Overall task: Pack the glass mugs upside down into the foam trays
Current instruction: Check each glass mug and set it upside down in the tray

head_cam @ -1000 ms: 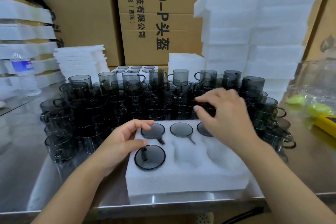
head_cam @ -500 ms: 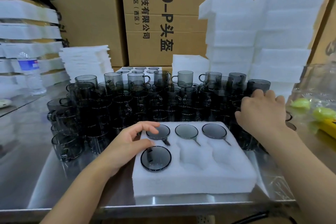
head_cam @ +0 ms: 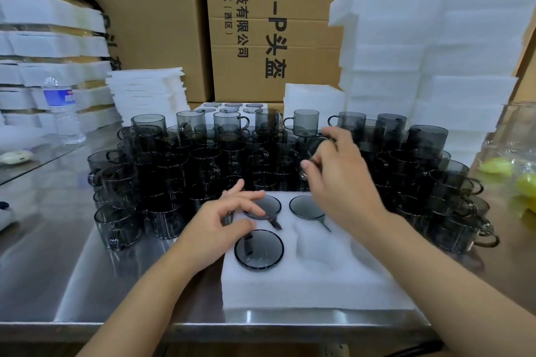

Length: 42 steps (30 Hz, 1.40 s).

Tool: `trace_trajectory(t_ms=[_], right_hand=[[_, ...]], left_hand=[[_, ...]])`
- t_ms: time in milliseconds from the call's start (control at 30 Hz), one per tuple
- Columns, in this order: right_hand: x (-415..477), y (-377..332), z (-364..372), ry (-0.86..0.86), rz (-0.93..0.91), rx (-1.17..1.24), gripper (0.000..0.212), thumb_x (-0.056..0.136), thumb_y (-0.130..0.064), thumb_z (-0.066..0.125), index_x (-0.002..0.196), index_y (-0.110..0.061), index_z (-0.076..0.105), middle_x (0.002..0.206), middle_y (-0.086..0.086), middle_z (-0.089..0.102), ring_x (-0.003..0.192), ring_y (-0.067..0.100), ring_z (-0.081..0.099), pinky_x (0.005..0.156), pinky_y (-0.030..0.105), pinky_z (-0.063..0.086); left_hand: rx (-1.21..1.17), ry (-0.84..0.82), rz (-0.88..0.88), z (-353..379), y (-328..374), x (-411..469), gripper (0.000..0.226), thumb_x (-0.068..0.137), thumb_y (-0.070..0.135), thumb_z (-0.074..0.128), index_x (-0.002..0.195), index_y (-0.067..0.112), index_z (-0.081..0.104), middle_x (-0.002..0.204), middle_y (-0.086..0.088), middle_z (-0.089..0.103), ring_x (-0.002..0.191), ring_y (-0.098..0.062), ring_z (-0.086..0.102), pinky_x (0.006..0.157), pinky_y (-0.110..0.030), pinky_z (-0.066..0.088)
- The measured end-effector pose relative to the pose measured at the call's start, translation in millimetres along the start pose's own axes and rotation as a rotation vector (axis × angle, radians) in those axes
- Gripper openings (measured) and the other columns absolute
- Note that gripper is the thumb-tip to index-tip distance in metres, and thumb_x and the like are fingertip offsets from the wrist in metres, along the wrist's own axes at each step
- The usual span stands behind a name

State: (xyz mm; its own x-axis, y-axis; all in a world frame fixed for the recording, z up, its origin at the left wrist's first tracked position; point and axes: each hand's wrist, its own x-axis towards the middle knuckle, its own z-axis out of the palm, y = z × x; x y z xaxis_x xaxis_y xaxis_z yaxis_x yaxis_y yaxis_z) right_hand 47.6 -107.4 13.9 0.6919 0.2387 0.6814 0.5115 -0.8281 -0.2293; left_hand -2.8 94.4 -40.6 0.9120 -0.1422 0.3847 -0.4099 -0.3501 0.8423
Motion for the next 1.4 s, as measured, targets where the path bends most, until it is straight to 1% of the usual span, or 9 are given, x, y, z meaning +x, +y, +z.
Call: trace_trajectory(t_ms=[133,233,433,567,667,800,1100,1200,1400], right_hand=[[-9.7,1.1,14.9,0.095,-0.094,0.158,0.020,0.092,-0.017,0.058,0.080,-0.003,0.052,0.138,0.013,0.040,0.119,0.028,0.038,0.099,0.036,0.032],[-12.3,3.7,17.2,0.152,-0.071,0.351,0.019,0.090,-0.020,0.059,0.079,-0.007,0.052,0.138,0.008,0.036,0.126,0.017,0.032,0.104,0.025,0.024],[-10.9,6.1,14.5,0.276,0.004,0.441,0.020,0.088,-0.013,0.063,0.074,-0.011,0.049,0.139,0.015,0.037,0.129,0.020,0.031,0.107,0.021,0.020],[-11.3,8.7,12.3,0.240,0.043,0.454,0.020,0.085,-0.009,0.065,0.071,-0.008,0.050,0.133,0.008,0.045,0.116,0.011,0.031,0.095,0.005,0.017],[-12.3,8.7,12.6,0.229,0.014,0.528,0.024,0.079,-0.009,0.071,0.094,-0.010,0.051,0.119,0.002,0.048,0.114,0.013,0.038,0.095,0.008,0.024],[-14.0,9.1,9.0,0.078,0.023,0.644,0.063,0.071,-0.025,0.069,0.126,-0.026,0.037,0.118,-0.021,0.039,0.120,0.008,0.037,0.096,0.006,0.027],[-13.4,17.7,2.3,0.024,0.145,0.898,0.040,0.076,-0.025,0.055,0.114,-0.036,0.048,0.121,-0.006,0.053,0.112,0.010,0.051,0.084,0.032,0.049],[-13.6,19.7,3.2,-0.016,0.128,0.863,0.046,0.072,-0.028,0.061,0.115,-0.039,0.047,0.120,-0.007,0.052,0.104,0.011,0.052,0.072,0.028,0.046],[-13.6,21.2,5.5,-0.022,0.076,0.743,0.065,0.069,-0.026,0.069,0.120,-0.053,0.038,0.112,-0.018,0.038,0.096,-0.008,0.041,0.082,0.012,0.038]], left_hand=[[0.044,0.209,0.216,-2.8,8.0,4.7,0.029,0.082,-0.010,0.064,0.082,0.018,0.070,0.110,0.014,0.070,0.130,0.000,0.046,0.113,-0.028,0.028],[-0.096,0.332,0.252,-1.7,29.0,19.9,0.028,0.086,-0.007,0.058,0.086,0.017,0.071,0.105,0.013,0.072,0.116,-0.002,0.058,0.096,-0.015,0.044],[-0.497,-0.073,-0.162,32.1,52.9,73.8,0.033,0.090,0.025,0.061,0.122,0.027,0.053,0.119,-0.002,0.065,0.102,-0.017,0.068,0.089,-0.028,0.053],[-0.563,-0.298,-0.172,47.5,41.1,86.2,0.031,0.090,0.031,0.059,0.117,0.016,0.060,0.111,-0.006,0.070,0.089,-0.018,0.068,0.072,-0.025,0.054],[-0.637,-0.309,-0.162,42.0,34.4,84.7,0.024,0.085,0.030,0.058,0.105,0.017,0.060,0.078,0.006,0.071,0.070,-0.007,0.067,0.065,-0.020,0.054],[-0.646,-0.268,-0.175,39.4,29.9,82.0,0.021,0.082,0.029,0.061,0.098,0.015,0.056,0.070,0.005,0.067,0.068,-0.010,0.067,0.065,-0.020,0.056],[-0.730,-0.236,-0.245,39.4,33.8,82.8,0.033,0.090,0.035,0.053,0.115,0.014,0.057,0.083,-0.009,0.073,0.071,-0.017,0.071,0.062,-0.023,0.057],[-0.701,-0.199,-0.265,38.9,33.1,84.2,0.035,0.098,0.040,0.044,0.120,0.016,0.056,0.091,-0.013,0.073,0.073,-0.018,0.071,0.061,-0.024,0.057],[-0.694,-0.120,-0.253,39.3,30.2,85.8,0.037,0.089,0.047,0.055,0.106,0.014,0.059,0.082,-0.009,0.074,0.063,-0.015,0.069,0.059,-0.026,0.057]])
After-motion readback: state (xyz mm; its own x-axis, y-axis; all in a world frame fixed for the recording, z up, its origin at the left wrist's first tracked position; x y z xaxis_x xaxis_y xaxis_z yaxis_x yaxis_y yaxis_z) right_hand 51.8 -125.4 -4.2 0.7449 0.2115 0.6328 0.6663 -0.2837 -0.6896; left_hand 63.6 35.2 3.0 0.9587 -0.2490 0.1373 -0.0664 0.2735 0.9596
